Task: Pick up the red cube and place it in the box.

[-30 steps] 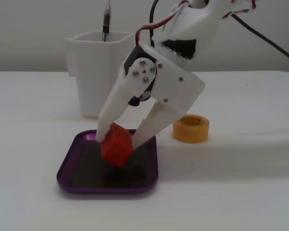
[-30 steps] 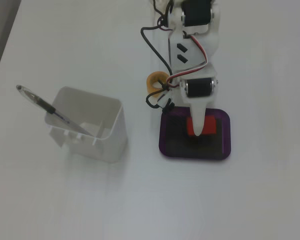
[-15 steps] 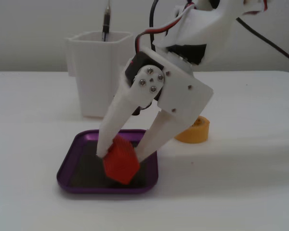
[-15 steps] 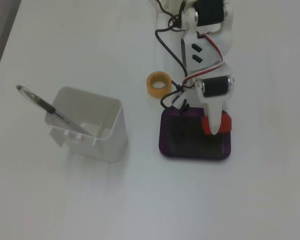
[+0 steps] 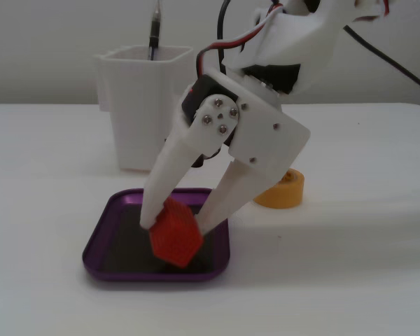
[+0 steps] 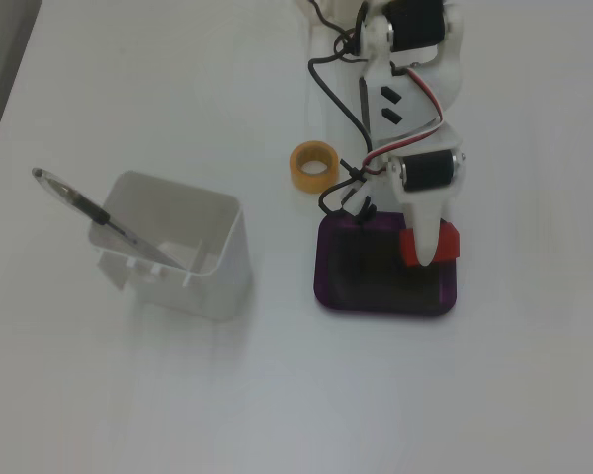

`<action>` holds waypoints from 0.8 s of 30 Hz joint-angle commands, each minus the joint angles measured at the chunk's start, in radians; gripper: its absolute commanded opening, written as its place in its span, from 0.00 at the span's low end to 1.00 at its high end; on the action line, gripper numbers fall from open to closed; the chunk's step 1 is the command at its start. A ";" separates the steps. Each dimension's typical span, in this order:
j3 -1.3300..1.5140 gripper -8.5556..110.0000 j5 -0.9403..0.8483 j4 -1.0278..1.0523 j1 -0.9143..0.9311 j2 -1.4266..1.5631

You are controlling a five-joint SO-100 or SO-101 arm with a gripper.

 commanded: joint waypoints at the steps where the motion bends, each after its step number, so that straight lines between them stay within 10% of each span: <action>1: -0.037 0.07 -0.005 -0.018 0.002 0.009; 17: -0.035 0.17 -0.003 -0.005 0.060 0.026; 24: -0.123 0.20 0.008 0.333 0.098 0.195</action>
